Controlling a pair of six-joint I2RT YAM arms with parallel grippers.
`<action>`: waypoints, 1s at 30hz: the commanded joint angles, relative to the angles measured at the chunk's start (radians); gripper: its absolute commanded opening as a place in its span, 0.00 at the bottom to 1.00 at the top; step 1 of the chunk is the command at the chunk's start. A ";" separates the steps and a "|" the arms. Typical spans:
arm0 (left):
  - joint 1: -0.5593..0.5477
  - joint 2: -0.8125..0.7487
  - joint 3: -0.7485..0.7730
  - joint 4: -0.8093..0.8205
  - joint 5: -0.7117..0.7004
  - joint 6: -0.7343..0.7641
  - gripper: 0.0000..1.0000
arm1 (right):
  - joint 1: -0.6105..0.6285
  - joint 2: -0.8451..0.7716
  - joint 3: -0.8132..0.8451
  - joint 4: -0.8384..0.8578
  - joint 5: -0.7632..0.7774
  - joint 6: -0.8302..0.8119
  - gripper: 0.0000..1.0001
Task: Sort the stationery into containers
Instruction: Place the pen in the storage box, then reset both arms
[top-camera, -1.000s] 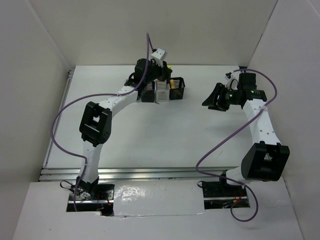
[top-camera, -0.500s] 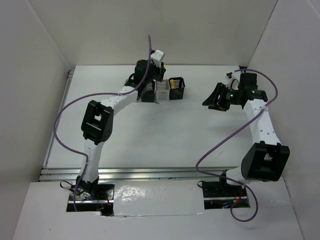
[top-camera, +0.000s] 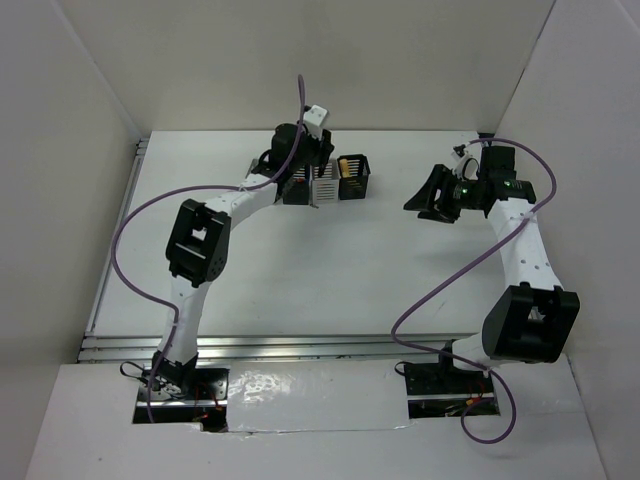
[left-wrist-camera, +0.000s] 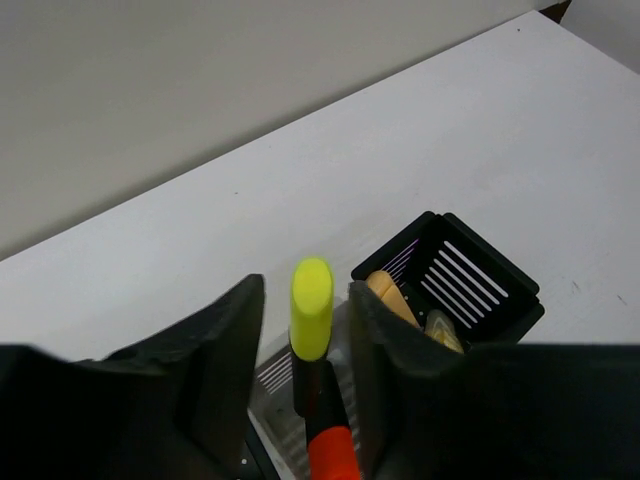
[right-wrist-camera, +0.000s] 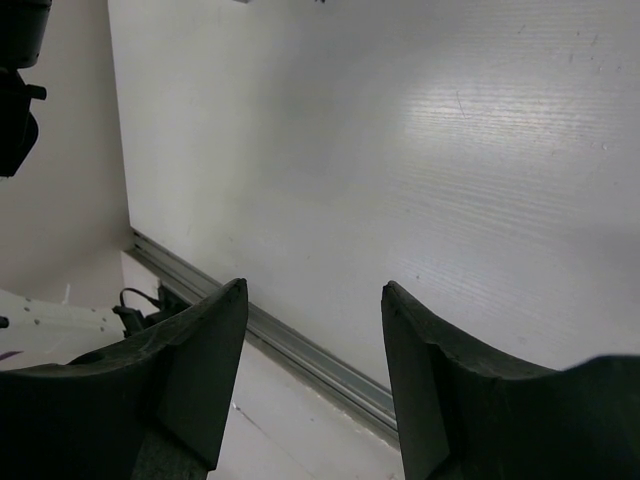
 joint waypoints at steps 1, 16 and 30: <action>0.004 -0.043 -0.002 0.031 -0.005 -0.026 0.57 | -0.006 -0.005 0.007 0.021 -0.007 -0.010 0.63; 0.190 -0.331 0.241 -0.595 0.166 -0.253 0.99 | -0.049 -0.014 0.100 -0.070 0.115 -0.108 0.67; 0.687 -0.712 -0.427 -0.922 0.063 0.002 0.99 | -0.063 -0.095 -0.021 0.018 0.389 -0.257 1.00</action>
